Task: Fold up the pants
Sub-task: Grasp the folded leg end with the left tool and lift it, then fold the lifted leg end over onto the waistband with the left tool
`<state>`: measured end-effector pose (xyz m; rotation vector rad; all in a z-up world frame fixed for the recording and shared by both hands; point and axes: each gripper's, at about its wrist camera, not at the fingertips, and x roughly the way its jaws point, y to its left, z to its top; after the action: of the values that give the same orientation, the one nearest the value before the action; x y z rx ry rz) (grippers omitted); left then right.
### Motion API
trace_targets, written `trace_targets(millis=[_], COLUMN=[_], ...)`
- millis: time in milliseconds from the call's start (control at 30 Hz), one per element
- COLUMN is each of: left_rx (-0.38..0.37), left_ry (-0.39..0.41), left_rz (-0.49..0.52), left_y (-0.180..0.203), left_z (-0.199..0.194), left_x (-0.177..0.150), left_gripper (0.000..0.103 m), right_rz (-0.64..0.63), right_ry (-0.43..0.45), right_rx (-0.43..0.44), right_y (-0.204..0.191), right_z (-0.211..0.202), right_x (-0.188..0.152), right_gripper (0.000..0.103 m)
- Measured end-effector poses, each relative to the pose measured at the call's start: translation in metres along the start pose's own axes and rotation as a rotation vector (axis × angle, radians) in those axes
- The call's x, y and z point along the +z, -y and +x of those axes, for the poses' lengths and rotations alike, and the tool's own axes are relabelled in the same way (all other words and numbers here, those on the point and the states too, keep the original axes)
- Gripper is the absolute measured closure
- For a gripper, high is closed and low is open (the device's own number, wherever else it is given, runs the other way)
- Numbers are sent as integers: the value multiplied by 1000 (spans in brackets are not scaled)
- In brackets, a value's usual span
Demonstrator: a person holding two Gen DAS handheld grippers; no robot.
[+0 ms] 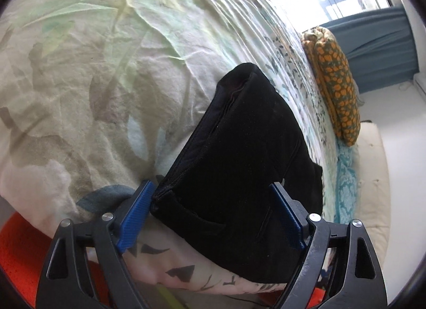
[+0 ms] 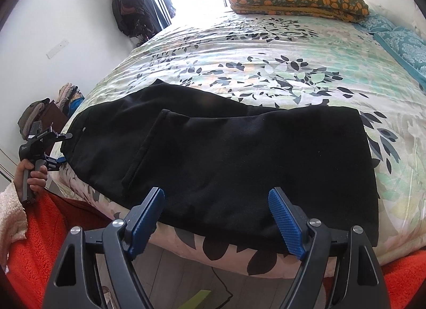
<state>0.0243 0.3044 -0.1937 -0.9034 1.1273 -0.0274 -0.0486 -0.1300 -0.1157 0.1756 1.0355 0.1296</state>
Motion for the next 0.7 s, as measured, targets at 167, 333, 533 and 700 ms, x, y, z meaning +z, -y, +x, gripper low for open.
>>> trace_targets(millis=[167,333,533,700], left_rx=[13,-27,-152,-52], left_ry=[43,116,154,198], left_rz=[-50,2,122,443], left_y=[0,30,95,180], left_z=[-7,-33,-66,-68], left_x=[-5,-17,-39,-101], left_gripper=[83,86,86,86], right_rz=[12,29,65,174], right_ry=[4,15,34,-5], right_rx=[2,-3,-2,118], right_y=[1,7,14,10], right_z=[-3,-8,-10,-9], right_x=[0,-1,3,21], right_gripper=[22,22,22,22])
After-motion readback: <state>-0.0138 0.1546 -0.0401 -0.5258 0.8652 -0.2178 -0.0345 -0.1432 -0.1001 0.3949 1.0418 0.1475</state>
